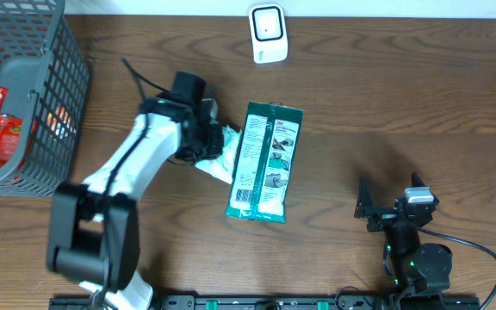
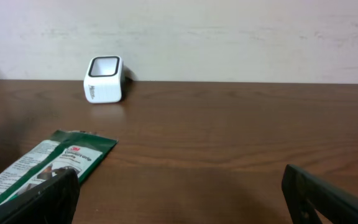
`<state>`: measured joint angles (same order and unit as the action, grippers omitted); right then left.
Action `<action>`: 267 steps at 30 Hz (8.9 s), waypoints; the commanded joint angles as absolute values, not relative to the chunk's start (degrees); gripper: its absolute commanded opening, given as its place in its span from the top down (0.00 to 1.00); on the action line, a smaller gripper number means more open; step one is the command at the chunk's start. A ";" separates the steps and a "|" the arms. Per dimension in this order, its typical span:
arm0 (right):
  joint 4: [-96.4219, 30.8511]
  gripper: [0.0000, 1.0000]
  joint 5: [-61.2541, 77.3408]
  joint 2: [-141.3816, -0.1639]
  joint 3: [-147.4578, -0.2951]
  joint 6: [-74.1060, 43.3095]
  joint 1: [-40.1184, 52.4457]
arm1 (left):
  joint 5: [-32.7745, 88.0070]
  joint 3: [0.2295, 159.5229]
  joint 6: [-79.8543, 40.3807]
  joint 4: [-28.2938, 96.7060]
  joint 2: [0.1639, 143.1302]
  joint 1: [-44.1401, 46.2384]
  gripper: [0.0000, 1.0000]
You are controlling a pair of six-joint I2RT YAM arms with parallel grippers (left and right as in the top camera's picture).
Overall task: Scan the item barcode
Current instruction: 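Carry a pale green pouch out and place it beside the green package, then reach the left gripper into the basket and grasp the orange box, then carry the orange box toward the table centre near the scanner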
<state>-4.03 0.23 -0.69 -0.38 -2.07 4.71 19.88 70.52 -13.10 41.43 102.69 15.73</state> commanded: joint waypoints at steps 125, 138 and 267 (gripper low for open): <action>-4.25 0.01 0.30 -0.38 -0.30 -1.21 4.21 | 7.46 122.48 -9.52 63.81 114.78 -31.92 0.14; -4.25 0.01 0.30 -0.38 -0.30 -1.21 4.21 | 15.00 122.48 -2.33 64.20 131.48 -31.81 0.16; -33.23 0.01 13.91 -43.75 -47.81 1.67 3.90 | 5.08 84.23 -15.14 31.83 109.40 40.99 0.93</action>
